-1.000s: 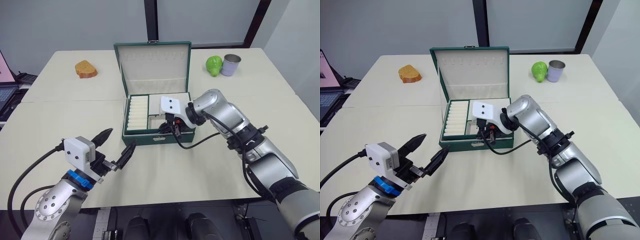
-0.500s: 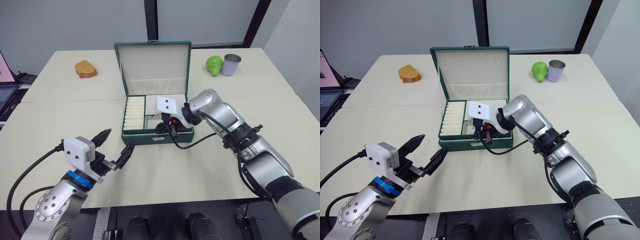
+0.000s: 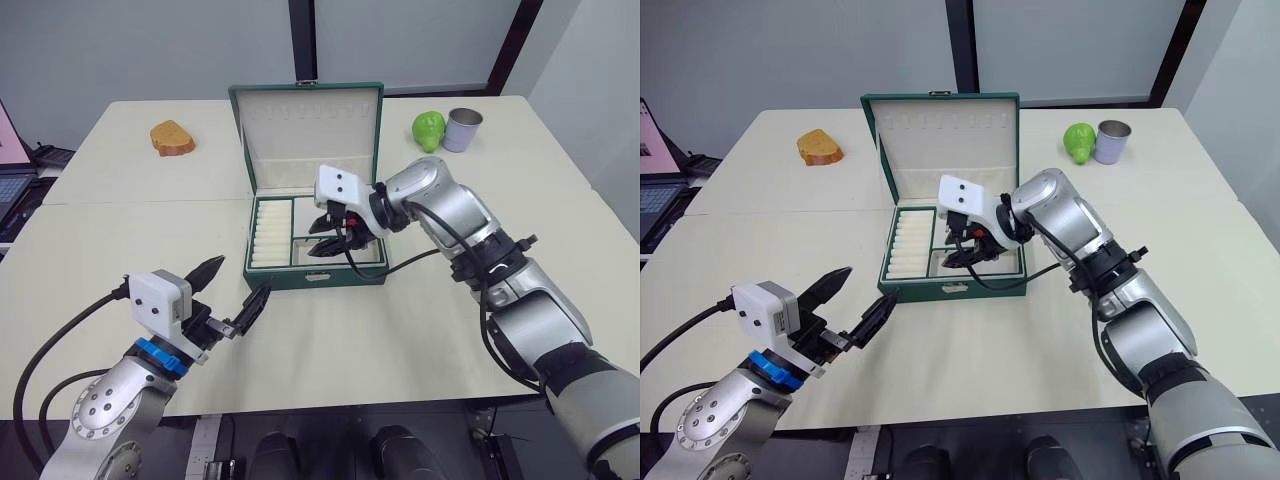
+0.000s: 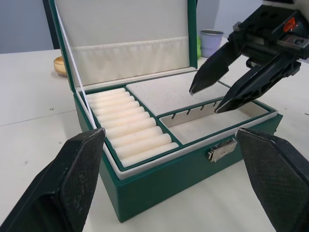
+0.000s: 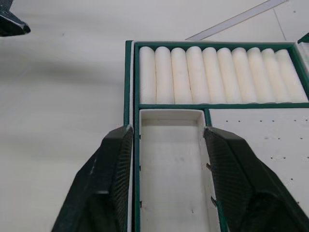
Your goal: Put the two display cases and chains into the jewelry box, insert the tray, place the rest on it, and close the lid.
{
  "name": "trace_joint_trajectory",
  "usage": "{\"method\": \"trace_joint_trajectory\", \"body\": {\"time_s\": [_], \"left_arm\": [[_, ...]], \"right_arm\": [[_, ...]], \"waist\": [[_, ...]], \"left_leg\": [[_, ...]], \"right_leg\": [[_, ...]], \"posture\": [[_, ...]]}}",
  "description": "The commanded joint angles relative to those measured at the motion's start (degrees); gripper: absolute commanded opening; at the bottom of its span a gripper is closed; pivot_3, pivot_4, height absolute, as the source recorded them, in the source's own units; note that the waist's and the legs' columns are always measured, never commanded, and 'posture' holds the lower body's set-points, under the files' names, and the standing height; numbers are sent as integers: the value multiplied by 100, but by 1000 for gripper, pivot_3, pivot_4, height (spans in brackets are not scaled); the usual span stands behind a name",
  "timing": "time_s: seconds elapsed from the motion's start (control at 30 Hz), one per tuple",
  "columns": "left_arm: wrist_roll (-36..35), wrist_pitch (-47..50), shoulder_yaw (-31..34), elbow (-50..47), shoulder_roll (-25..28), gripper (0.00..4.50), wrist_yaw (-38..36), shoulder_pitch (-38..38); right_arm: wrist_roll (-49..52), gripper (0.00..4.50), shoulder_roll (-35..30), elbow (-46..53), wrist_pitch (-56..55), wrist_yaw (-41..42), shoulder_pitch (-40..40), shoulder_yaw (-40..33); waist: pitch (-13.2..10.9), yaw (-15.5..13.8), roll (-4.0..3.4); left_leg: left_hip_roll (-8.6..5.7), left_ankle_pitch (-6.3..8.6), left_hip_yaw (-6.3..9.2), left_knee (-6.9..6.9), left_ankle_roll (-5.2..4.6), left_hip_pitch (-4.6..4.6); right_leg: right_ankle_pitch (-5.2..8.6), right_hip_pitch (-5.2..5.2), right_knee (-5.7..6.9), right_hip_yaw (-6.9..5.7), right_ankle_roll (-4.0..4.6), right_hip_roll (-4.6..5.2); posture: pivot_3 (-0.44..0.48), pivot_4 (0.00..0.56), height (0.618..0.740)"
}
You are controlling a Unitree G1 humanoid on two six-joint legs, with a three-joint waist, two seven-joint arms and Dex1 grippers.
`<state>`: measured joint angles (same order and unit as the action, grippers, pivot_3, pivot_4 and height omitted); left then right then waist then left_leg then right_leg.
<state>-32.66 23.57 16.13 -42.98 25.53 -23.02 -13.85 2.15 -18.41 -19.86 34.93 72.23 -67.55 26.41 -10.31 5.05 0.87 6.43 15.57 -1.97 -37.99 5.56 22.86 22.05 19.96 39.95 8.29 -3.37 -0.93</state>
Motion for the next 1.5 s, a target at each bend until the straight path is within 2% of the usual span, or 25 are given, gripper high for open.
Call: {"method": "trace_joint_trajectory", "body": {"time_s": [0.03,0.13,0.33,0.47,0.57,0.73,1.03,1.07,1.23,1.33,1.47,1.5], "left_arm": [[-81,-6,59,-173,77,4500,3,85],[-97,16,51,-128,100,4500,-30,144],[-154,73,26,-12,182,4500,-107,295],[-144,95,-39,30,211,4500,-150,349],[-132,86,-57,62,213,4500,-166,374],[-109,39,-58,117,225,4500,-210,370],[-100,-3,-13,132,241,4500,-295,348],[-100,-3,-9,127,241,4500,-299,344],[-106,13,-7,104,254,4500,-293,354],[-122,46,-8,106,278,4500,-269,419],[-151,106,-1,128,331,4500,-254,532],[-164,139,9,149,366,4500,-262,580]], "right_arm": [[169,3528,-76,261,62,77,-90,-229],[266,4466,-138,310,123,85,-52,-295],[516,4466,-150,236,93,-81,59,-646],[722,4466,61,-14,-126,-433,154,-1079],[783,3828,166,-219,-542,-605,309,-1300],[656,2165,326,-712,-1249,-1026,504,-1487],[123,154,358,-1504,-1716,-1206,802,-1084],[47,27,352,-1570,-1751,-1217,825,-1027],[-83,27,359,-1746,-1826,-1209,866,-967],[451,27,403,-1464,-1668,-971,813,-1389],[1333,27,226,-596,-911,-562,850,-1992],[1527,217,95,-317,-687,-456,917,-2109]], "waist": [[0,1,0],[0,4,0],[0,2,0],[0,10,0],[0,10,0],[0,11,0],[0,10,0],[0,10,0],[3,12,1],[3,8,2],[1,-3,1],[1,-11,1]], "left_leg": [[0,0,0,0,0,0],[0,0,-1,0,0,0],[0,0,0,0,0,1],[-1,0,-1,0,0,1],[0,0,-1,1,0,1],[0,0,-2,1,0,0],[0,0,-4,1,1,-1],[0,0,-4,0,1,0],[2,0,-3,1,1,-9],[1,-1,-2,-2,1,-12],[1,-1,-2,-1,1,-2],[1,0,-2,-1,1,-1]], "right_leg": [[0,0,0,0,0,0],[0,1,0,1,0,0],[0,0,0,1,0,0],[0,0,0,2,0,0],[0,0,0,2,0,-1],[0,-1,0,2,0,-1],[0,-2,0,1,0,0],[0,-2,0,2,0,0],[0,-10,1,0,0,-1],[0,-18,1,0,0,-1],[0,-11,0,-2,0,-1],[0,-10,0,-2,0,-1]], "posture": [[0,150,740],[0,150,740],[0,150,740],[0,150,740],[0,150,740],[0,150,740],[0,150,740],[0,150,740],[0,150,740],[0,150,740],[0,150,740],[0,150,740]]}}
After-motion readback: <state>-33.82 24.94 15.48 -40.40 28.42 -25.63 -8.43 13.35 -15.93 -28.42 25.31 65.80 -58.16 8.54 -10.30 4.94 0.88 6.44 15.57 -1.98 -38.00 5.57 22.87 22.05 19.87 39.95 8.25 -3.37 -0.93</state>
